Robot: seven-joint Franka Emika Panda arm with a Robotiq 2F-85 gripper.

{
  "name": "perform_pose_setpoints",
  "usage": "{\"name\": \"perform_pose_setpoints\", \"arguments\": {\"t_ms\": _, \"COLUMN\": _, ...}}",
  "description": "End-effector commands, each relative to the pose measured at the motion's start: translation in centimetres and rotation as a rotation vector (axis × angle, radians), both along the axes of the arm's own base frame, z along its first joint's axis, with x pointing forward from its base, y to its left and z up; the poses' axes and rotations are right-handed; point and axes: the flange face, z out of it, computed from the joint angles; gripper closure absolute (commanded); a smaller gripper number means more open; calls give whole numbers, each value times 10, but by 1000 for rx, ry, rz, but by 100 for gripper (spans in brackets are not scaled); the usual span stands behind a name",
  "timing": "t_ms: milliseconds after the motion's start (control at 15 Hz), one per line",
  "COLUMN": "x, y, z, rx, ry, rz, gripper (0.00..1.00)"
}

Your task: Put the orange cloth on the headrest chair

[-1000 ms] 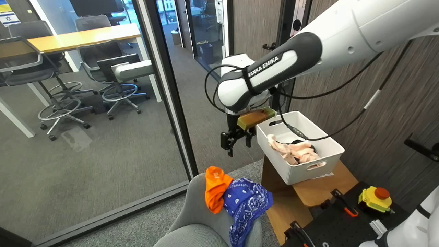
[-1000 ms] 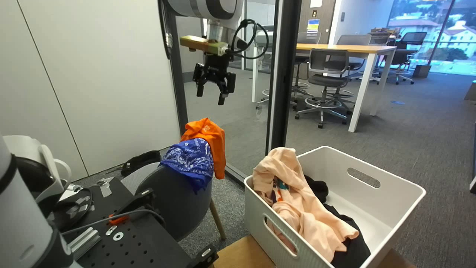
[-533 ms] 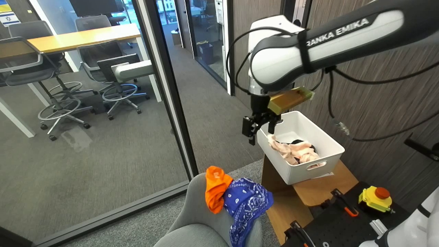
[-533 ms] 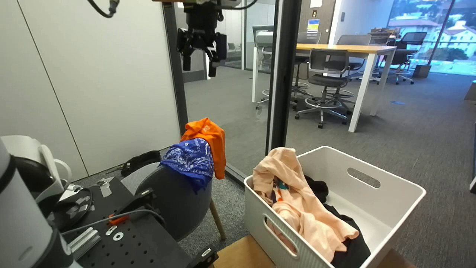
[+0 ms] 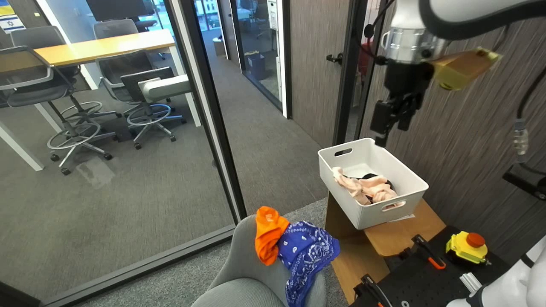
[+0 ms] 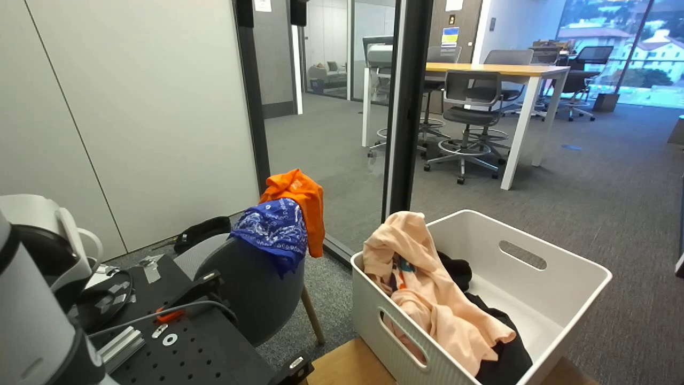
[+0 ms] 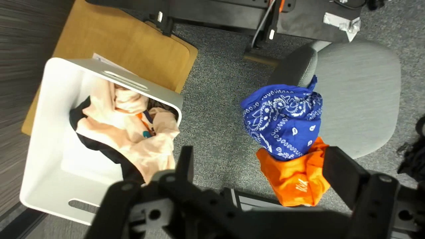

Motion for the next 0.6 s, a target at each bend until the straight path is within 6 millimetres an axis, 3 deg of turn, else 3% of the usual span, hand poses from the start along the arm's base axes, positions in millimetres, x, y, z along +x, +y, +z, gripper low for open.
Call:
{"name": "perform_pose_setpoints", "arguments": {"t_ms": 0, "x": -37, "y": -33, "z": 18, "rx": 7, "ry": -47, "rz": 45, "gripper": 0}}
{"name": "perform_pose_setpoints", "arguments": {"t_ms": 267, "x": -53, "y": -52, "z": 20, "rx": 32, "ry": -74, "rz": 73, "gripper": 0}}
{"name": "perform_pose_setpoints", "arguments": {"t_ms": 533, "x": -58, "y": -58, "z": 17, "rx": 42, "ry": -75, "rz": 65, "gripper": 0}}
